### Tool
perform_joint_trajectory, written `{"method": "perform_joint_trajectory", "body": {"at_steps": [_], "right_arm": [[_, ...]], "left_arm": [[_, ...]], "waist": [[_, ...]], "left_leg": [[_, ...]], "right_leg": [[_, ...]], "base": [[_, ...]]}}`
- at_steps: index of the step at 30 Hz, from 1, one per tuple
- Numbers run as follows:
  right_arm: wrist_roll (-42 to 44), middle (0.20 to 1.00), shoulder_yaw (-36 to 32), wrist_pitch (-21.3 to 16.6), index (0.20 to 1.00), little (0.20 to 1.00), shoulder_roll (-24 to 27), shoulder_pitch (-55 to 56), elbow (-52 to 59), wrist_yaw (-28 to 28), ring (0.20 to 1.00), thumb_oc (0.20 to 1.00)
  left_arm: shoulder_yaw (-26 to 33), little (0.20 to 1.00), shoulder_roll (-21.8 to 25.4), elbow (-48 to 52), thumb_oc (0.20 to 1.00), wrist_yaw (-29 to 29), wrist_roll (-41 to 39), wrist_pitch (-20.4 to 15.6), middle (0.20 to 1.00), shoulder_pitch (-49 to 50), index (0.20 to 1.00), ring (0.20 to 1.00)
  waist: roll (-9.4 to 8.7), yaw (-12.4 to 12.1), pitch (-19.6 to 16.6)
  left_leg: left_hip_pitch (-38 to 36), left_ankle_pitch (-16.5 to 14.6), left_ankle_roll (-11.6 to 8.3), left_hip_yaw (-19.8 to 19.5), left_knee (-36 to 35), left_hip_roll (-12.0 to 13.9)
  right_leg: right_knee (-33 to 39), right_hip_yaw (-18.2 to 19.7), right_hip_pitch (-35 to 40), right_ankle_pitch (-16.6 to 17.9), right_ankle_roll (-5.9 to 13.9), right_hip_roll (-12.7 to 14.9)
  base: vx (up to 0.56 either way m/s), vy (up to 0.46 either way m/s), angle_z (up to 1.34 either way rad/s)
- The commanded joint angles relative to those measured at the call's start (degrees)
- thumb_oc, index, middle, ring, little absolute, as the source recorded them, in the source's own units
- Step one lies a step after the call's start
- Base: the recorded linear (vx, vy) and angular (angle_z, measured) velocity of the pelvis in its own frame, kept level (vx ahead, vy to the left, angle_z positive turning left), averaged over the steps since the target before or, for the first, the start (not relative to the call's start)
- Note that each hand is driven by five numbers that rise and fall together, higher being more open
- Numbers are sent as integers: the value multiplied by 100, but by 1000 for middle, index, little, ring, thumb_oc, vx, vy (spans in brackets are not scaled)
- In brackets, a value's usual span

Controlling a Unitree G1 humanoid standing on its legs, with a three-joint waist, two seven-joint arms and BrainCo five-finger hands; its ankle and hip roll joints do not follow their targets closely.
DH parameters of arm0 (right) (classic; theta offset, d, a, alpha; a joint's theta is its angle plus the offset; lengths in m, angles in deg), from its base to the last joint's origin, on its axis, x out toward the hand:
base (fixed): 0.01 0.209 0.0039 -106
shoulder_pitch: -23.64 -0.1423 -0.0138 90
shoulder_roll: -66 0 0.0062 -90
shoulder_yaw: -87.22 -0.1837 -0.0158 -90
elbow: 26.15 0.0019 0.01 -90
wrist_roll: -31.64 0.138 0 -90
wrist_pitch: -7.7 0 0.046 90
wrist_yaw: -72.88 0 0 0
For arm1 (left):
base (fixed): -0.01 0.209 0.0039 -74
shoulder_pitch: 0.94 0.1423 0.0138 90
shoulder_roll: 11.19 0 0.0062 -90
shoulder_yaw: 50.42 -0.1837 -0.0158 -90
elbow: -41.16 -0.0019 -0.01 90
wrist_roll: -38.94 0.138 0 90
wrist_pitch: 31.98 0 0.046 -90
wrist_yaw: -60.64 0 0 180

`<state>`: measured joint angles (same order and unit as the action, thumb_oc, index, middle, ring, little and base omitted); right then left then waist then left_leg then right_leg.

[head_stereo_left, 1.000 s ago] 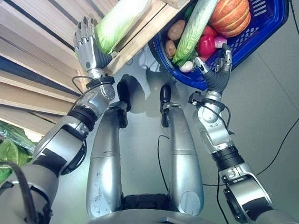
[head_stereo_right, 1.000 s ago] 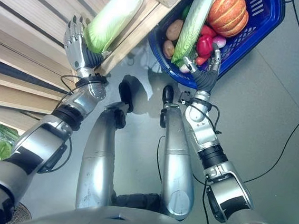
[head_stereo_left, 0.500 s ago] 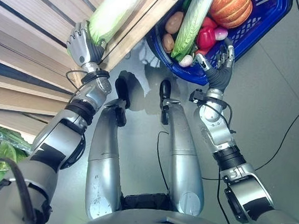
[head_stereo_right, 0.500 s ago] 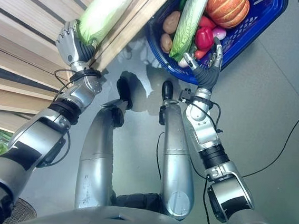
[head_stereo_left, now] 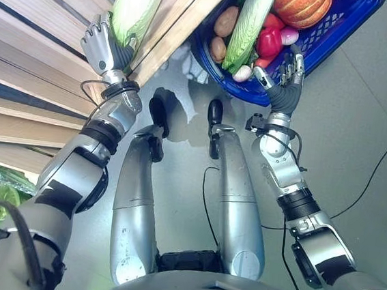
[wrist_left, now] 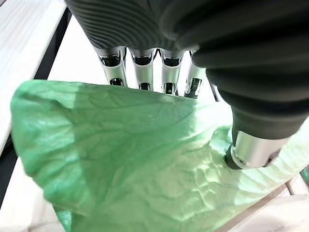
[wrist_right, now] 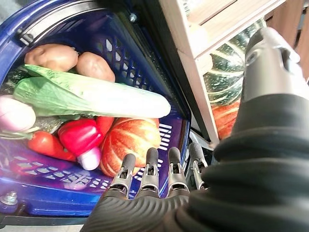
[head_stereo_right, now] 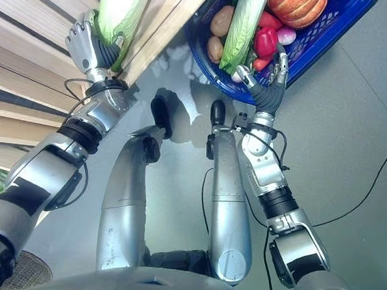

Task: Pick up fruits and vegetables into the basket

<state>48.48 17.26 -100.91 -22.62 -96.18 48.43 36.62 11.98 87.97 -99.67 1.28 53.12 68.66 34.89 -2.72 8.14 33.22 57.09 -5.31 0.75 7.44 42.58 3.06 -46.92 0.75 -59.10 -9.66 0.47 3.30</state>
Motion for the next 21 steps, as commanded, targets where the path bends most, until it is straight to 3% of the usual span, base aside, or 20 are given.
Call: {"method": "perform_joint_trajectory", "body": {"at_steps": [1, 6, 12, 21], "right_arm": [[-19, 1000, -34, -386, 1000, 1000, -39, 362, 551, 133, 1000, 1000], [-34, 1000, -108, -391, 1000, 1000, -78, 558, 666, 252, 1000, 1000], [-29, 1000, -161, -458, 1000, 1000, -77, 760, 760, 293, 1000, 1000], [121, 1000, -328, -504, 1000, 1000, 69, 989, 830, 453, 1000, 1000]], "left_arm": [[354, 200, 395, -47, 200, -551, 260, -476, 200, 191, 200, 200], [685, 200, 491, 365, 200, -810, 517, -900, 200, 721, 200, 200], [938, 200, 470, 1064, 200, -911, 898, -1153, 200, 1476, 200, 200], [995, 200, 559, 1748, 200, -841, 1108, -1258, 200, 2122, 200, 200]], "waist": [[40, -137, -343], [110, -251, -343], [140, -382, -343], [114, -503, -343]], "left_leg": [[-659, -408, -322, 70, -459, -202], [-1281, -270, -359, 3, -891, -273], [-1929, -156, -381, -111, -1336, -340], [-2592, 16, -352, -267, -1815, -425]], "right_leg": [[554, -527, 682, 193, 340, -111], [1090, -597, 1393, 267, 328, -109], [1590, -661, 2103, 269, 276, -135], [2146, -706, 2866, 315, 214, -172]], "base": [[0, 0, 0], [10, -7, 5], [17, -6, 14], [22, 2, 7]]}}
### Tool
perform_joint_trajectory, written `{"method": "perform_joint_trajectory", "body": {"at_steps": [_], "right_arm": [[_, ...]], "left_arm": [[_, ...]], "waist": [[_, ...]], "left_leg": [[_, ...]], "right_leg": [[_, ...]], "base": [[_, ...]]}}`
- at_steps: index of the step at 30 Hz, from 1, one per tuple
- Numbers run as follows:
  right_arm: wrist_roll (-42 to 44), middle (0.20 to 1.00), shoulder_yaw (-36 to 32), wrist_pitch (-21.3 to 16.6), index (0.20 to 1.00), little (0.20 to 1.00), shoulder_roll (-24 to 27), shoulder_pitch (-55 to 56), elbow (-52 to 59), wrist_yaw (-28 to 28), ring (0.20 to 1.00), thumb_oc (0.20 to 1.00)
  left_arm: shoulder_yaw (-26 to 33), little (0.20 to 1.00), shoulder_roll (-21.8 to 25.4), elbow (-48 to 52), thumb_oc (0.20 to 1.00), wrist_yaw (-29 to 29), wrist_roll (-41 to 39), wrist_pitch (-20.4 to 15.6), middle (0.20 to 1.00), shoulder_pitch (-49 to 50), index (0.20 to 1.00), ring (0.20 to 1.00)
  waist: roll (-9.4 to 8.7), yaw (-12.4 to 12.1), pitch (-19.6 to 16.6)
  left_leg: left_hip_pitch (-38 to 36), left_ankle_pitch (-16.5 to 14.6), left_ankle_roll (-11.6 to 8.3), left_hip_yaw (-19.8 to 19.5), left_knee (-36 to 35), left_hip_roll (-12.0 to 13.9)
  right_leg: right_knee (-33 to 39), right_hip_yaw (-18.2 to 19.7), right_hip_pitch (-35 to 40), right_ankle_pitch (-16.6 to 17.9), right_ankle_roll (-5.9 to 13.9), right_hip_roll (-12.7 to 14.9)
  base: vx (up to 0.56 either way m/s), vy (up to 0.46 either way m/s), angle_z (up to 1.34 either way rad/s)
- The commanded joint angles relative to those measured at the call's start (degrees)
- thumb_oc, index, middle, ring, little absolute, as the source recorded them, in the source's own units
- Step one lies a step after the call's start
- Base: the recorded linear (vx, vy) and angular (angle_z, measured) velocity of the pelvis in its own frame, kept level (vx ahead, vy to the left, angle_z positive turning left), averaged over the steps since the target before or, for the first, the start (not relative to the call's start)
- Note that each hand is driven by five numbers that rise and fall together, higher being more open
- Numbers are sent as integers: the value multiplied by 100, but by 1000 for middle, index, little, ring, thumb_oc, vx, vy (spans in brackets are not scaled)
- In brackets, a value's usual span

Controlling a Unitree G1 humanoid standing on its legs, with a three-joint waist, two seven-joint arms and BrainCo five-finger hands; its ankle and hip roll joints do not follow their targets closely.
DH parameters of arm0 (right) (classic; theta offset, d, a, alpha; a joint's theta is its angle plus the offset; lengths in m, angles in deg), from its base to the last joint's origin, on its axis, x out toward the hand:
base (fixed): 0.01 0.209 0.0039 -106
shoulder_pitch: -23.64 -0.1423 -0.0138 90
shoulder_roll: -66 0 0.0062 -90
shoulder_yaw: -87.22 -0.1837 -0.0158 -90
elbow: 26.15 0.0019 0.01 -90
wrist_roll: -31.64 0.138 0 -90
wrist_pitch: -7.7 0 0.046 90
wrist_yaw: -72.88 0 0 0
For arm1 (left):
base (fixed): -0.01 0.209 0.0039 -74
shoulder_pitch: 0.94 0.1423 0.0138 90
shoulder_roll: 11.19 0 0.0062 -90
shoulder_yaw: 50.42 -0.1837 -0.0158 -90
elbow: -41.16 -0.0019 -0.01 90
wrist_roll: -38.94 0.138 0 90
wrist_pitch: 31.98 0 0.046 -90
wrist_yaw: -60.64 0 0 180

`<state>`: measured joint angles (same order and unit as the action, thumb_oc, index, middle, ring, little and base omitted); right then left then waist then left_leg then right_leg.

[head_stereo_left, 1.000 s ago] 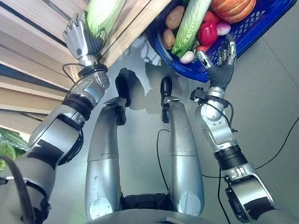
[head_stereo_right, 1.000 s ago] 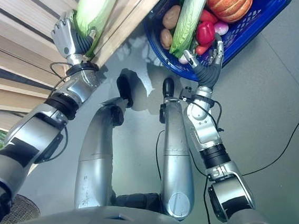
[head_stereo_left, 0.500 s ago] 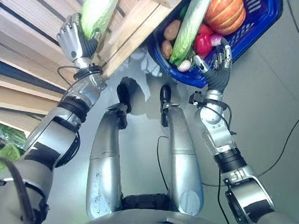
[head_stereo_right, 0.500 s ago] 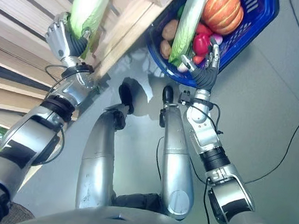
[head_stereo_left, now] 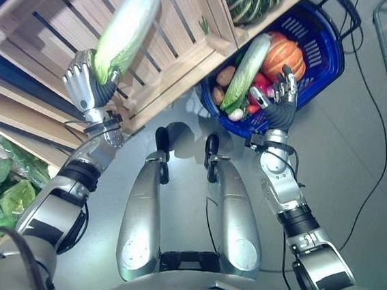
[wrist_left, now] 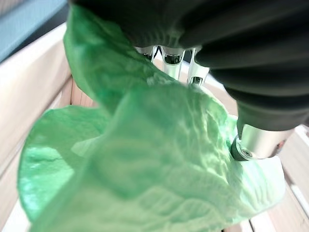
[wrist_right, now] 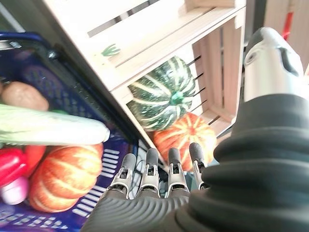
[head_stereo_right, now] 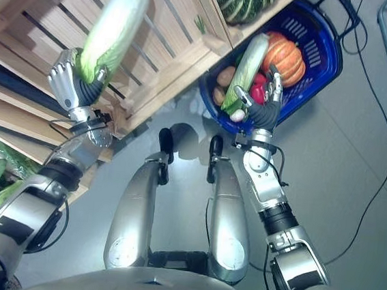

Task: Pick up fruits and vegetables into the basket

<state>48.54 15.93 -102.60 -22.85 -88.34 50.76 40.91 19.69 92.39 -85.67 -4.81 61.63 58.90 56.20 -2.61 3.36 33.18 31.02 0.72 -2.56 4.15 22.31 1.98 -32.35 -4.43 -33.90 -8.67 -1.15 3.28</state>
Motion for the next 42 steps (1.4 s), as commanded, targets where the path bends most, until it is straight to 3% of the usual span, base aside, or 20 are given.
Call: {"method": "perform_joint_trajectory", "body": {"at_steps": [1, 4, 6, 10, 16, 19, 27, 28, 29, 30, 36, 42], "right_arm": [[118, 1000, -190, -332, 1000, 1000, 91, 182, 598, 2, 1000, 1000], [126, 1000, -176, -321, 1000, 1000, 67, 199, 634, 4, 1000, 1000], [163, 1000, -192, -407, 1000, 1000, 80, 307, 679, 112, 1000, 1000], [308, 1000, -289, -634, 1000, 1000, 145, 497, 709, 503, 1000, 1000], [510, 1000, -374, -821, 1000, 1000, 153, 758, 784, 1046, 1000, 1000], [576, 1000, -412, -788, 1000, 1000, 132, 833, 813, 1224, 1000, 1000], [656, 1000, -503, -613, 1000, 1000, 153, 1098, 925, 1492, 1000, 1000], [670, 1000, -516, -601, 1000, 1000, 140, 1167, 909, 1531, 1000, 1000], [674, 1000, -518, -585, 1000, 1000, 135, 1216, 902, 1560, 1000, 1000], [701, 1000, -513, -548, 1000, 1000, 133, 1286, 894, 1593, 1000, 1000], [772, 1000, -454, -514, 1000, 1000, 189, 1332, 841, 1528, 1000, 1000], [797, 1000, -285, -593, 1000, 1000, 216, 1035, 582, 1250, 1000, 1000]], "left_arm": [[204, 200, 141, 393, 200, -141, 177, -332, 200, -21, 200, 200], [140, 200, 162, 505, 200, 16, 258, -532, 200, -6, 200, 200], [140, 200, 213, 775, 200, 238, 448, -911, 200, 114, 200, 200], [238, 200, 236, 1336, 200, 417, 576, -1340, 200, 496, 200, 200], [466, 200, 205, 2033, 200, 816, 404, -1832, 200, 1157, 200, 200], [558, 200, 172, 2249, 200, 1039, 276, -1936, 200, 1363, 200, 200], [627, 200, 51, 2526, 200, 1481, 154, -1732, 200, 1830, 200, 200], [639, 341, 43, 2518, 341, 1561, 135, -1744, 341, 1891, 341, 341], [640, 536, 41, 2518, 536, 1586, 152, -1714, 536, 1938, 536, 536], [635, 1000, 36, 2491, 1000, 1621, 179, -1680, 1000, 1990, 1000, 1000], [469, 1000, 97, 2392, 1000, 1673, 317, -1458, 1000, 1924, 1000, 1000], [15, 1000, 118, 1731, 1000, 1478, 333, -1214, 1000, 1249, 1000, 1000]], "waist": [[96, -28, -339], [82, -34, -339], [82, -46, -339], [123, -81, -349], [163, -219, -833], [164, -269, -1064], [189, -352, -1670], [192, -352, -1716], [196, -351, -1744], [200, -346, -1777], [210, -294, -1690], [184, -158, -1260]], "left_leg": [[-30, -579, -23, 55, 192, -320], [-151, -583, -17, 31, 152, -319], [-408, -539, -5, -6, -29, -333], [-954, -405, -42, -68, -467, -348], [-1631, -190, -69, -255, -1285, -393], [-1930, -121, -73, -337, -1606, -407], [-2719, 70, -50, -480, -2474, -364], [-2778, 61, -44, -474, -2497, -347], [-2818, 54, -38, -463, -2512, -340], [-2872, 41, -27, -451, -2535, -333], [-2904, -39, 28, -334, -2479, -334], [-2520, -194, 39, -153, -1862, -307]], "right_leg": [[734, -180, 402, 223, 366, -178], [792, -188, 525, 222, 358, -183], [948, -170, 764, 239, 355, -196], [1460, -149, 1376, 333, 346, -226], [2289, -275, 2152, 517, 354, -167], [2634, -317, 2507, 613, 370, -136], [3344, -432, 3257, 822, 418, -126], [3363, -440, 3304, 824, 419, -125], [3370, -450, 3337, 817, 418, -127], [3366, -462, 3376, 800, 416, -131], [3276, -456, 3359, 723, 401, -152], [2824, -377, 3021, 564, 362, -164]], "base": [[-8, -1, 7], [3, 1, 4], [34, 11, 0], [39, 13, 2], [63, -9, 3], [104, -5, 15], [110, 4, 14], [83, 8, 5], [88, 8, 5], [70, 5, 5], [-14, -6, -1], [-111, -19, -13]]}}
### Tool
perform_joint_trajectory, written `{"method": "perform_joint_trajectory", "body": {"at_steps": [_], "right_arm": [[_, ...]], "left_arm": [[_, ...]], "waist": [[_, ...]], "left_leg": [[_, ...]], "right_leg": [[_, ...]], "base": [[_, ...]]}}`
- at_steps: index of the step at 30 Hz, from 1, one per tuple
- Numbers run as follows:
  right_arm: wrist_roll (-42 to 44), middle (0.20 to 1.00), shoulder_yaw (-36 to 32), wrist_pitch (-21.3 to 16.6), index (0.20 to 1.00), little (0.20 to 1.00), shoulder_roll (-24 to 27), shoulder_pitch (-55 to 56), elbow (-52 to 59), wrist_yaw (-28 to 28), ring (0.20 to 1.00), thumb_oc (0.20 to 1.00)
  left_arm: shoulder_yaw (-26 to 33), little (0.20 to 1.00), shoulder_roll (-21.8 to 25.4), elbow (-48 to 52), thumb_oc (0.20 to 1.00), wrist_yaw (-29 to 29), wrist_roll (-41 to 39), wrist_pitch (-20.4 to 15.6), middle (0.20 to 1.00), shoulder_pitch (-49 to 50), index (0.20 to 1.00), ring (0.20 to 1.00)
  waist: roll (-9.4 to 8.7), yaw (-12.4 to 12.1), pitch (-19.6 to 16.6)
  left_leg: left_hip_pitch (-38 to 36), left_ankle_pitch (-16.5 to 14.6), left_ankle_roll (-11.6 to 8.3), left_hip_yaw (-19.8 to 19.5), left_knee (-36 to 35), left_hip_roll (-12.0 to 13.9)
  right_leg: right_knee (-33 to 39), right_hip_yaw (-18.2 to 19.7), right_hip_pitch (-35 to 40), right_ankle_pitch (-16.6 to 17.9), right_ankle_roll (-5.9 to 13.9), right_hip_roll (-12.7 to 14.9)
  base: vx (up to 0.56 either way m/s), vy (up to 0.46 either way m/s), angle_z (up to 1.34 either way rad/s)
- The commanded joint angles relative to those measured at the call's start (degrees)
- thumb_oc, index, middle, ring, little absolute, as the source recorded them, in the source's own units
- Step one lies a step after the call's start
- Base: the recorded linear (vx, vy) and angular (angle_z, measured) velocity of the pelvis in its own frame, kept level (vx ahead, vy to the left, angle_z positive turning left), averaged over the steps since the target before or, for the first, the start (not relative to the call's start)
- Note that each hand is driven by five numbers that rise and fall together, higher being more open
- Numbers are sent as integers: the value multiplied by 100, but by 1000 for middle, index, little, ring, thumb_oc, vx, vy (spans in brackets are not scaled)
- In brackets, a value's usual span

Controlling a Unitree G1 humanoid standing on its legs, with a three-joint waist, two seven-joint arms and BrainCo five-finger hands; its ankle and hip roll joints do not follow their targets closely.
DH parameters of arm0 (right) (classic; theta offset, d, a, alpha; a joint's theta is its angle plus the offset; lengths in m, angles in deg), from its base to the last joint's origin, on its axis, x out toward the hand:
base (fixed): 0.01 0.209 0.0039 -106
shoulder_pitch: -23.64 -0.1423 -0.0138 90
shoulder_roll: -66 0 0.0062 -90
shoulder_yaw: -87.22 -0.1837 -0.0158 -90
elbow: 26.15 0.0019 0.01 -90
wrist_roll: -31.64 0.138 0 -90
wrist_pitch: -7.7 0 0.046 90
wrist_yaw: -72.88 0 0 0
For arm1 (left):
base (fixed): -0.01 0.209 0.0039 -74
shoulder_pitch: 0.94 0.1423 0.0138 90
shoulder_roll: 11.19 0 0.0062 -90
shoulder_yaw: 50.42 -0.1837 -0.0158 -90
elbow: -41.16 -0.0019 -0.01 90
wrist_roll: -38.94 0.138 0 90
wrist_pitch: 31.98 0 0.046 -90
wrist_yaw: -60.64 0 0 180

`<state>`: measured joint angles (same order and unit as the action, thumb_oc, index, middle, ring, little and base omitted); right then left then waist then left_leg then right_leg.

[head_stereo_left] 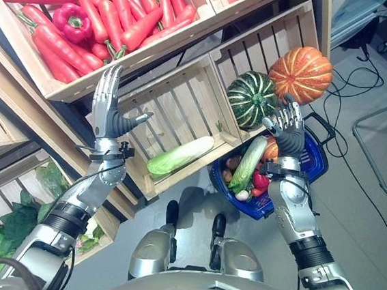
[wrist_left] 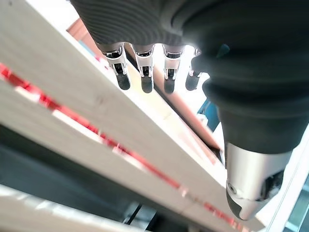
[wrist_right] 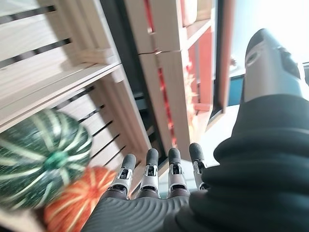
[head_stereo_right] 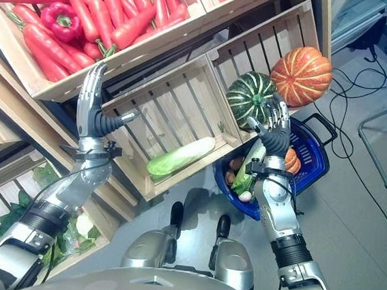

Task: Pick up fruits and vegetables into the basket

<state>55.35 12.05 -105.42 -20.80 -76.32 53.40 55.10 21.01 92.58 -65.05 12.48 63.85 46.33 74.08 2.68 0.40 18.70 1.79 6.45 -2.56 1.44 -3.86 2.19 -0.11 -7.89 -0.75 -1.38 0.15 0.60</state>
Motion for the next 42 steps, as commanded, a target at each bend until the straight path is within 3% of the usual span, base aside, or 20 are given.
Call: {"method": "perform_joint_trajectory", "body": {"at_steps": [1, 12, 19, 28, 32, 42], "right_arm": [[108, 1000, 127, -342, 1000, 1000, 35, -203, 270, -210, 1000, 1000], [118, 1000, 534, -332, 1000, 1000, 68, -604, -114, -668, 1000, 1000], [9, 1000, 738, -169, 1000, 1000, 62, -930, -42, -846, 1000, 1000], [59, 1000, 731, -72, 1000, 1000, 94, -975, 63, -894, 1000, 1000], [66, 1000, 695, -71, 1000, 1000, 97, -976, 49, -925, 1000, 1000], [142, 1000, 617, 39, 1000, 1000, 107, -1064, 116, -1024, 1000, 1000]], "left_arm": [[-222, 1000, 96, -527, 1000, -282, 73, 108, 1000, -684, 1000, 1000], [-735, 1000, -167, -2560, 1000, -673, -127, 381, 1000, -2018, 1000, 1000], [-818, 1000, -179, -3276, 1000, -772, -550, 881, 1000, -2844, 1000, 1000], [-947, 1000, -23, -3543, 1000, -707, -775, 1287, 1000, -3429, 1000, 1000], [-944, 1000, -58, -3604, 1000, -753, -776, 1304, 1000, -3562, 1000, 1000], [-919, 1000, -131, -3700, 1000, -1063, -808, 1996, 1000, -3676, 1000, 1000]], "waist": [[-364, 172, 305], [-579, 446, 1109], [-725, 584, 1109], [-790, 658, 1109], [-759, 666, 1109], [-714, 666, 1109]], "left_leg": [[542, -786, 19, 152, 959, -317], [1850, -933, 12, 427, 2265, -125], [3300, -1118, 18, 506, 3163, -59], [4410, -1529, 68, 558, 4044, -42], [4757, -1642, 69, 512, 4322, -76], [5179, -1710, 93, 518, 4569, -143]], "right_leg": [[-522, -10, -383, -188, 220, 106], [-1582, 244, -1544, -319, 115, 41], [-2570, 280, -3081, -478, 125, 51], [-3654, 311, -4378, -719, 201, 172], [-3930, 322, -4746, -770, 199, 212], [-4293, 302, -5256, -769, 226, 233]], "base": [[-142, -29, -13], [-90, 5, -16], [-80, 53, -10], [-9, 28, 0], [6, 15, 5], [3, 3, 2]]}}
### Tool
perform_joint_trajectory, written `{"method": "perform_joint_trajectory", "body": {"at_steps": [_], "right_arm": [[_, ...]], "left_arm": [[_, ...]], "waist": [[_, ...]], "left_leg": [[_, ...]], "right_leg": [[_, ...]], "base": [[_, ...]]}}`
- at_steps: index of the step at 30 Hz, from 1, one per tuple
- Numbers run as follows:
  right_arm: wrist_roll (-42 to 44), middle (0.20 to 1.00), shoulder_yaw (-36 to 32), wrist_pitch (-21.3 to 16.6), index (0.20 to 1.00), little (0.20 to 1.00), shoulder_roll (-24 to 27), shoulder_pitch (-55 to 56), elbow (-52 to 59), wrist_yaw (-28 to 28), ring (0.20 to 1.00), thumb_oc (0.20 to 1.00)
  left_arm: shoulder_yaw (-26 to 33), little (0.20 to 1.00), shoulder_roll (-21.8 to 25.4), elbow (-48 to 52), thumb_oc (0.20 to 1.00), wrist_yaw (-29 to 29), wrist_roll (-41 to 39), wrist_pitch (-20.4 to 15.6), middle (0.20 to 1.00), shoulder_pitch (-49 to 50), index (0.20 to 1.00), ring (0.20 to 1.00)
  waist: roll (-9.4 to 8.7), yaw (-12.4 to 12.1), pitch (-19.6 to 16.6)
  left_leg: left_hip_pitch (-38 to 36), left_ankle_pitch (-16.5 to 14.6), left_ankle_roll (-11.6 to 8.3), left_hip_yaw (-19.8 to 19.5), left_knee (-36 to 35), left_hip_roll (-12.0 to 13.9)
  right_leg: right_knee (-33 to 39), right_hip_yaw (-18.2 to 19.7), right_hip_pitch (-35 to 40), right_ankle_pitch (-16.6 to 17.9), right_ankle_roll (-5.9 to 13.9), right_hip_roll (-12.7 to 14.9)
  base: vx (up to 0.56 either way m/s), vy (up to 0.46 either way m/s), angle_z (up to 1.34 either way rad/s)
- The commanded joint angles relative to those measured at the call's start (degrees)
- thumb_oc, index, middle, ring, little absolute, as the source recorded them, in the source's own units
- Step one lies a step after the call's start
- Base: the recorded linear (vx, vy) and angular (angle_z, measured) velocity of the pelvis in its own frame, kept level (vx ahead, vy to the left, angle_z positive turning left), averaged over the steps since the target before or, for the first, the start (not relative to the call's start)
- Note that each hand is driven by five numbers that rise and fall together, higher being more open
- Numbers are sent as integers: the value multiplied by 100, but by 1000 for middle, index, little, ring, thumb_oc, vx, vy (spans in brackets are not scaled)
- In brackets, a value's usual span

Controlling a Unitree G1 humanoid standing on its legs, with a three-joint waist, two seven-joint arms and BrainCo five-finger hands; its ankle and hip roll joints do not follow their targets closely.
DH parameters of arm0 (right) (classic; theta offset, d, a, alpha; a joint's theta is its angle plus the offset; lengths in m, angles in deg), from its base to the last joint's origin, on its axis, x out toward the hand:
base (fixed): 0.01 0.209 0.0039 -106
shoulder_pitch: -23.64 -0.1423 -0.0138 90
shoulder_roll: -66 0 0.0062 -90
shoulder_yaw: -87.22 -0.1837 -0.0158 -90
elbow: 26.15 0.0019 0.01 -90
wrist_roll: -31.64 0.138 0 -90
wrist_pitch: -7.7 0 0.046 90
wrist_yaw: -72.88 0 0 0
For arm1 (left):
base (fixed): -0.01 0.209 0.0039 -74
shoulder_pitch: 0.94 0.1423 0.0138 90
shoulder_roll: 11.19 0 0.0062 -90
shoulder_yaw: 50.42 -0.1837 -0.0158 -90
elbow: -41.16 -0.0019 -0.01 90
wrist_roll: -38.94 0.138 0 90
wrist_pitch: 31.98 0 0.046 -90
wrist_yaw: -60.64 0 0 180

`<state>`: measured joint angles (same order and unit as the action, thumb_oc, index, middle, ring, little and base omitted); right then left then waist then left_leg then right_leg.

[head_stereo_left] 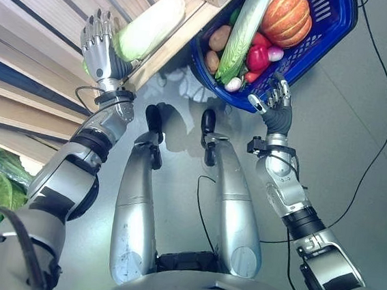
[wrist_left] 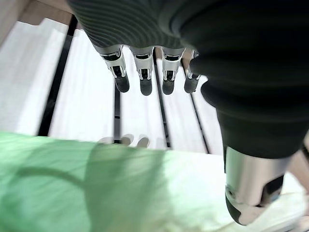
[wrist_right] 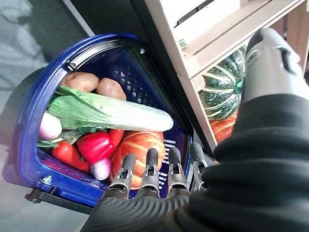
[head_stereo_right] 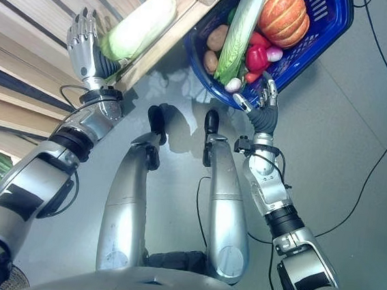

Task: Pick up fruits and vegetables into the basket

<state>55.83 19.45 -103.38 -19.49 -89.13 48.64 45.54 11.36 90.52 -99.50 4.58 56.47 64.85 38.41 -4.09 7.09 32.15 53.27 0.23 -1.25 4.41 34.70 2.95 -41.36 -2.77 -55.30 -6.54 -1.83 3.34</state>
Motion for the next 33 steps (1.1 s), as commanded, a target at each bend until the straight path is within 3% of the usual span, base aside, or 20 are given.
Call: {"method": "perform_joint_trajectory", "body": {"at_steps": [1, 10, 20, 21, 22, 23, 33], "right_arm": [[96, 1000, -123, -162, 1000, 1000, -32, 215, 586, -71, 1000, 1000], [142, 1000, -100, -131, 1000, 1000, -37, 115, 652, -96, 1000, 1000], [208, 1000, -149, -94, 1000, 1000, -50, 60, 702, -75, 1000, 1000], [196, 1000, -142, -112, 1000, 1000, -61, 63, 691, -62, 1000, 1000], [198, 1000, -151, -120, 1000, 1000, -61, 37, 682, -47, 1000, 1000], [211, 1000, -143, -140, 1000, 1000, -62, 56, 673, -21, 1000, 1000], [272, 1000, -89, -247, 1000, 1000, -87, 89, 655, 100, 1000, 1000]], "left_arm": [[46, 1000, 72, -257, 1000, -264, -53, 198, 1000, -126, 1000, 1000], [-172, 1000, 116, -311, 1000, -498, 2, 1218, 1000, -277, 1000, 1000], [-237, 1000, 151, -265, 1000, -505, 121, 1311, 1000, -454, 1000, 1000], [-227, 950, 153, -247, 950, -477, 184, 1322, 950, -465, 950, 950], [-244, 548, 167, -240, 548, -485, 164, 1329, 548, -497, 548, 548], [-260, 200, 172, -219, 200, -509, 138, 1334, 200, -479, 200, 200], [-171, 200, 228, -87, 200, -644, 291, 1043, 200, -428, 200, 200]], "waist": [[-41, -3, -236], [-61, -2, -236], [-73, 6, -236], [-71, 5, -236], [-66, 9, -236], [-67, 7, -236], [-51, 3, -236]], "left_leg": [[81, -1094, -43, 213, 748, -221], [260, -1084, -36, 211, 775, -239], [609, -1083, 0, 202, 909, -213], [635, -1075, -5, 198, 908, -215], [678, -1049, 0, 200, 896, -218], [667, -1079, -8, 202, 912, -220], [488, -1036, -32, 238, 753, -222]], "right_leg": [[-195, -206, 150, -244, 431, -38], [-221, -243, -38, -180, 443, -58], [-529, -264, -439, -184, 470, -81], [-516, -260, -460, -173, 474, -82], [-506, -264, -505, -147, 471, -80], [-498, -252, -488, -159, 478, -90], [-390, -233, -353, -146, 503, -146]], "base": [[17, -13, 4], [6, -4, 2], [0, 0, 0], [0, 0, 0], [0, 0, 0], [0, 0, 0], [0, 0, 0]]}}
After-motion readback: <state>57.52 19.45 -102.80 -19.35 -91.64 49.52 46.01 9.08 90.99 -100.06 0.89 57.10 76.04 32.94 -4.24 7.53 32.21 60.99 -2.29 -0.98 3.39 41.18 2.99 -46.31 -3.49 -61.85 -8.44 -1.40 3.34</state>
